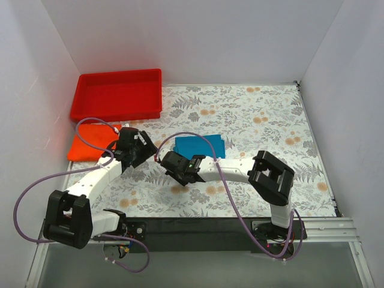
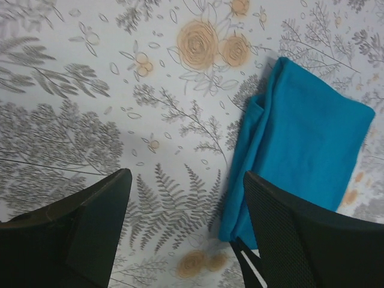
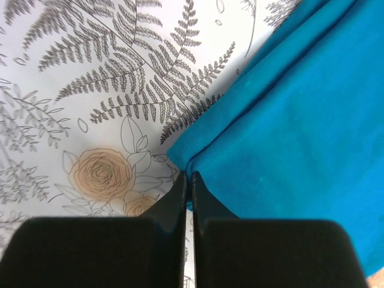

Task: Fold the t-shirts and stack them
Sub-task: Neatly place the folded tshirt to the corner

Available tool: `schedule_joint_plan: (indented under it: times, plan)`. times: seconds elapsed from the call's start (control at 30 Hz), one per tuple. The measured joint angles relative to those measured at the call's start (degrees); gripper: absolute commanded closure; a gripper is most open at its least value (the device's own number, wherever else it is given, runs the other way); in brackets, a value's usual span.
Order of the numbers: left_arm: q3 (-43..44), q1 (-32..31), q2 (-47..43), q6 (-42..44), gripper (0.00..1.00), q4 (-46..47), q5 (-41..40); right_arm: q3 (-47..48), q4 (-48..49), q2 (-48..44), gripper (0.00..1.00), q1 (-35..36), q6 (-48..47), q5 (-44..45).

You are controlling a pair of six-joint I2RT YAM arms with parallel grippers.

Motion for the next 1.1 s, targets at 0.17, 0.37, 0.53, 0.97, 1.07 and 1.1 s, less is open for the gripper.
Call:
schedule_joint_plan:
  times: [0.17,0.37,0.53,0.97,1.07,1.1]
  plan:
    - [-2.4,-0.15,3.1,-7.43,0.19,3.56,7.52,-0.24,0.15,-4.28,0.99,-0.15,0.7,-0.44]
    - [-4.81,-2.8,7.04,-14.32,0.18,7.89,12.33,-3.37,2.54,-8.63,0.99,-1.44,2.36,-2.1]
    - [-6.51,-5.18,7.43,-18.97,0.18,13.22,14.21,-5.79,4.48,-9.29,0.99,-2.71,3.39,-4.02]
    - [-7.41,-13.05,15.08,-26.77,0.31,25.38,14.56,-8.0,7.1,-10.71,0.99,-3.41,4.72,-6.91]
    - [-7.06,-14.01,16.5,-27.61,0.46,26.38,14.16,-8.44,7.15,-11.41,0.99,-3.48,4.85,-7.1]
    - [-7.04,-14.19,16.68,-27.82,0.51,26.43,13.81,-8.63,7.34,-11.54,0.99,-3.5,4.87,-7.23]
